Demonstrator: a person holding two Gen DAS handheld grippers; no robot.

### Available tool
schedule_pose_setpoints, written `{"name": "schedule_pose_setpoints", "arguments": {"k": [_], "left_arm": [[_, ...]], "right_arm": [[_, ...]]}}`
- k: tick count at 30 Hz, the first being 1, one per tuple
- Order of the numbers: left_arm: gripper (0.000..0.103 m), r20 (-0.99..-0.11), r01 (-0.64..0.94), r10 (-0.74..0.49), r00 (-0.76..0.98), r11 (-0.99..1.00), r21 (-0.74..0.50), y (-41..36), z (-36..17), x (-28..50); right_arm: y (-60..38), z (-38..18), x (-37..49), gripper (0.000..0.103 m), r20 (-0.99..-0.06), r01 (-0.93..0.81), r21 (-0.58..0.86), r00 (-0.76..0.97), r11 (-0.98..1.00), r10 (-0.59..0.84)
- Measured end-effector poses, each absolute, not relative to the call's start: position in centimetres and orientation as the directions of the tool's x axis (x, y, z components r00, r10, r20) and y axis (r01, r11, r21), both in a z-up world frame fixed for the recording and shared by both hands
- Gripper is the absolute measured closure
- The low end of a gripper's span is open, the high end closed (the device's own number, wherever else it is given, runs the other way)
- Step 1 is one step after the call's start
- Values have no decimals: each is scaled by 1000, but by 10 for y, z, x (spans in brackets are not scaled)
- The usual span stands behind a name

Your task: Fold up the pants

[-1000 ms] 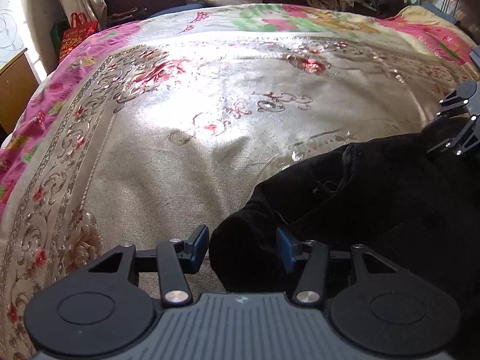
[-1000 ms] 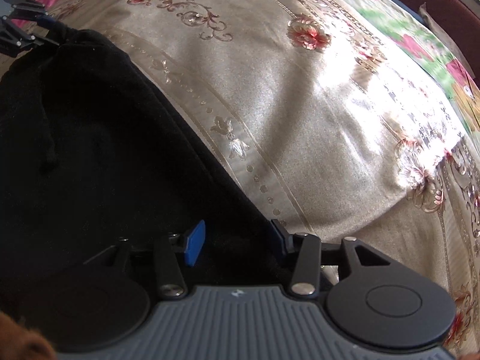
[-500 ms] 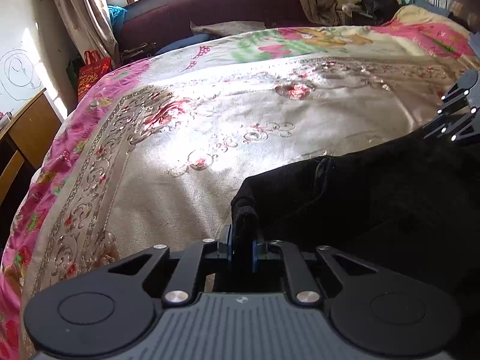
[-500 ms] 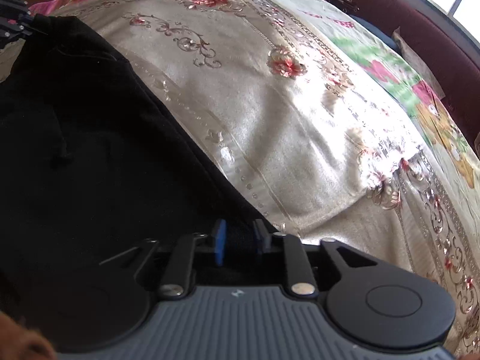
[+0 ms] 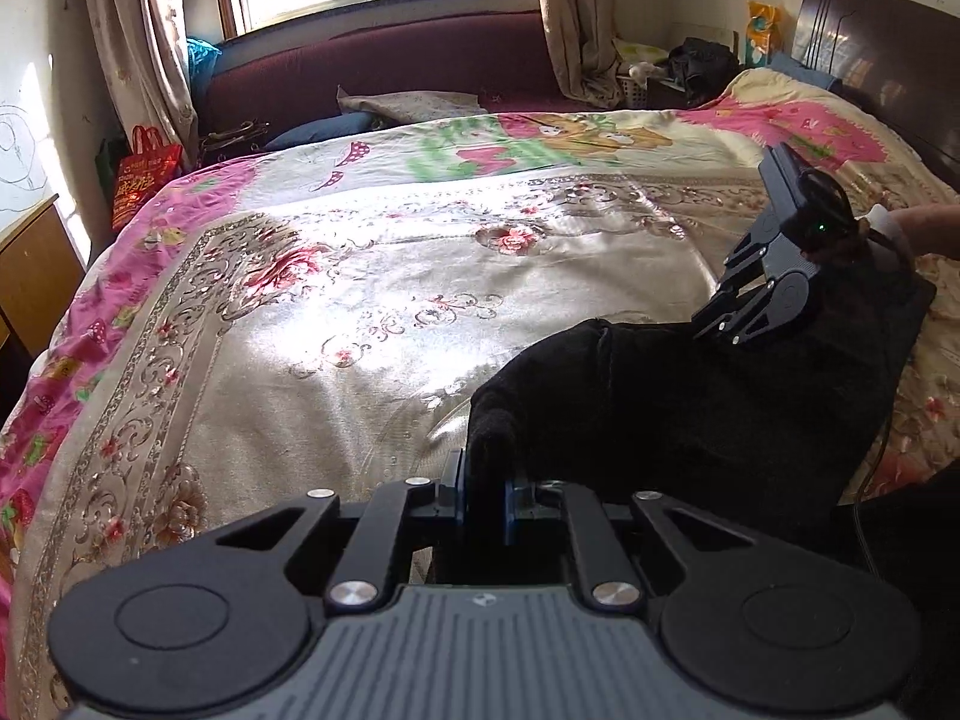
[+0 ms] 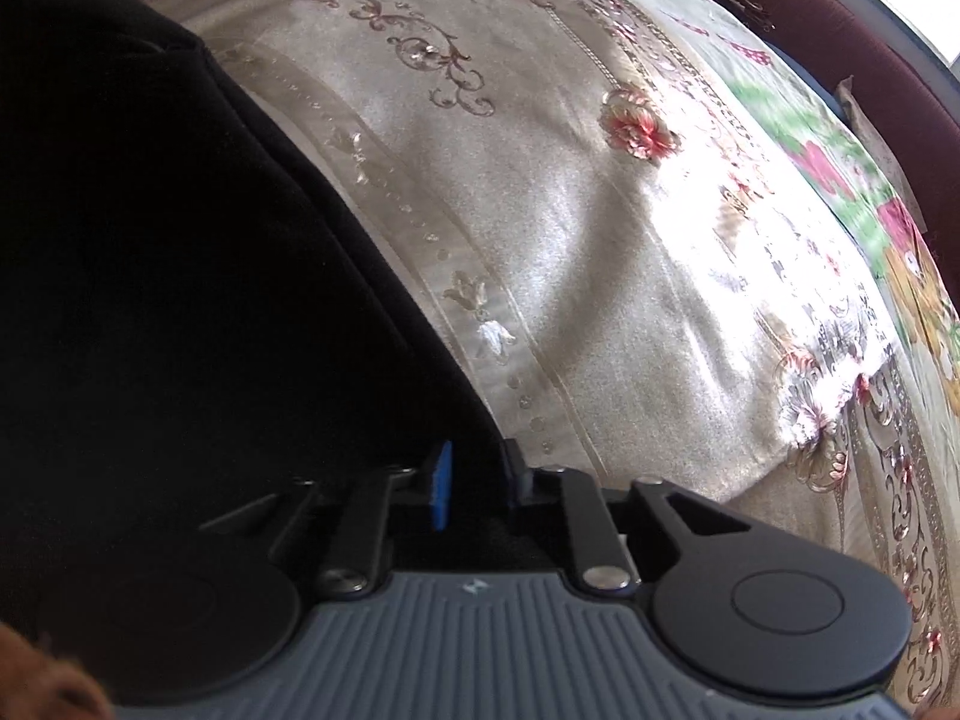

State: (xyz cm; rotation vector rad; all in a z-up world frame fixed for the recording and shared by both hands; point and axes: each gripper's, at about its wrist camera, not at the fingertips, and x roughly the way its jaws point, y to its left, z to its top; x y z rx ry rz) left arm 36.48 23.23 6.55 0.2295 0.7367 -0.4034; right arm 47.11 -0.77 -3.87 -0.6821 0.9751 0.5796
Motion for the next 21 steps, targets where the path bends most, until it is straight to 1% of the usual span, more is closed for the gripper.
{"name": "schedule_pose_setpoints", "arguments": {"k": [1, 4, 8, 13, 15, 17, 19, 21], "left_arm": [[76, -686, 436, -279, 672, 898, 62, 232, 69, 360], [76, -675, 440, -283, 682, 895, 70, 233, 80, 342], [76, -653, 433, -294, 698, 900, 57, 240, 94, 312], [76, -644, 428, -272, 715, 899, 95, 247, 103, 265], [76, -641, 413, -249, 726, 904, 116, 253, 105, 244], [76, -645, 395, -217, 733, 907, 143, 261, 101, 221], [75, -663, 377, -183, 725, 913, 159, 268, 90, 204], [75, -677, 367, -170, 716, 917, 158, 275, 70, 185]], "right_arm": [[-6, -37, 467, 101, -882, -710, -269, 453, 651, 130], [-11, -20, 450, 102, -863, -706, -283, 483, 649, 149], [-32, 22, 418, 102, -817, -664, -271, 541, 697, 198], [-46, 74, 329, 102, -781, -647, -261, 578, 717, 237], [-45, 89, 279, 103, -785, -655, -230, 562, 720, 260], [-42, 102, 219, 103, -794, -684, -159, 518, 712, 320], [-29, 101, 168, 103, -804, -720, -85, 458, 688, 380], [-13, 88, 124, 103, -824, -755, -10, 377, 656, 422]]}}
